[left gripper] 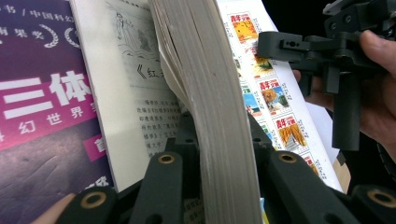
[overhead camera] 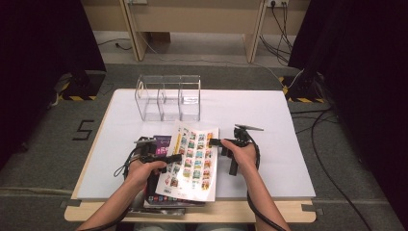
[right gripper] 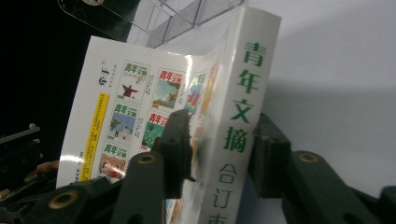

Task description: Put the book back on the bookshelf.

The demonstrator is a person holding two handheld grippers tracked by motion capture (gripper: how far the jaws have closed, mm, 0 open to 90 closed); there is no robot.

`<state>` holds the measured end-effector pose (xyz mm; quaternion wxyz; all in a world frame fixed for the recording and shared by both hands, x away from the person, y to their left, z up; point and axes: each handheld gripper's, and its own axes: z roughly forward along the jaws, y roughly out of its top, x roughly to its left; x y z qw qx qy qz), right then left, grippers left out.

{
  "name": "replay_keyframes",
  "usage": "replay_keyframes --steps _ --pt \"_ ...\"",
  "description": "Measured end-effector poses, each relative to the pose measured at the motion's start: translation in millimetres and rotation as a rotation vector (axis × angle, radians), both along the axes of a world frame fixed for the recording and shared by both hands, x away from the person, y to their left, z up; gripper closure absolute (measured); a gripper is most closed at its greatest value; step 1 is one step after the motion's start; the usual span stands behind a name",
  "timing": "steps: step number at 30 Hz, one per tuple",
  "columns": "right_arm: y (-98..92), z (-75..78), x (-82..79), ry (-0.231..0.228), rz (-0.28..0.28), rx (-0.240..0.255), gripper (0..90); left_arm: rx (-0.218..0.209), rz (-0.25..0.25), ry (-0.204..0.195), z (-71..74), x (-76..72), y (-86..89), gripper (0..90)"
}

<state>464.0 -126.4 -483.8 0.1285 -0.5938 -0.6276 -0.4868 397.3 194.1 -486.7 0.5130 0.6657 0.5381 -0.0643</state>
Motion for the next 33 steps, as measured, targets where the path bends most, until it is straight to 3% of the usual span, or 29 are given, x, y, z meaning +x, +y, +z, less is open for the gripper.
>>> replay_keyframes --steps 4,9,14,16,18,19,21,24,27,33 --pt "4.0 -3.5 1.3 -0.007 0.018 -0.061 61.1 0.006 -0.002 0.004 0.9 0.6 0.0 73.3" --pt "4.8 5.9 0.6 0.006 0.01 -0.03 69.3 0.02 -0.008 0.012 2.7 1.6 1.4 72.0" --pt "13.0 24.2 -3.7 -0.054 0.008 -0.035 71.9 0.072 0.006 -0.02 6.3 -0.4 4.2 61.2" --pt "17.2 38.7 -6.7 -0.104 0.024 -0.041 72.7 0.091 0.021 -0.006 7.3 -2.0 8.2 51.9" --pt "18.7 50.2 -9.2 -0.145 0.027 -0.032 73.3 0.144 0.037 -0.035 9.7 -5.1 13.3 44.5" --pt "19.5 56.9 -10.4 -0.174 0.028 -0.044 73.5 0.179 0.047 -0.071 11.7 -7.9 17.1 44.4" --pt "21.3 69.9 -13.9 -0.219 0.03 -0.052 73.6 0.181 0.065 -0.107 17.6 -14.8 25.5 42.6" --pt "23.2 86.3 -20.3 -0.299 0.003 -0.126 73.7 0.207 0.072 -0.156 24.0 -28.9 37.4 41.9" --pt "25.2 102.5 -26.8 -0.372 -0.004 -0.154 73.7 0.218 0.093 -0.182 24.6 -43.3 50.1 41.1" --pt "34.1 133.7 -36.4 -0.496 -0.027 -0.208 73.7 0.293 0.189 -0.25 20.3 -68.4 75.5 38.4"
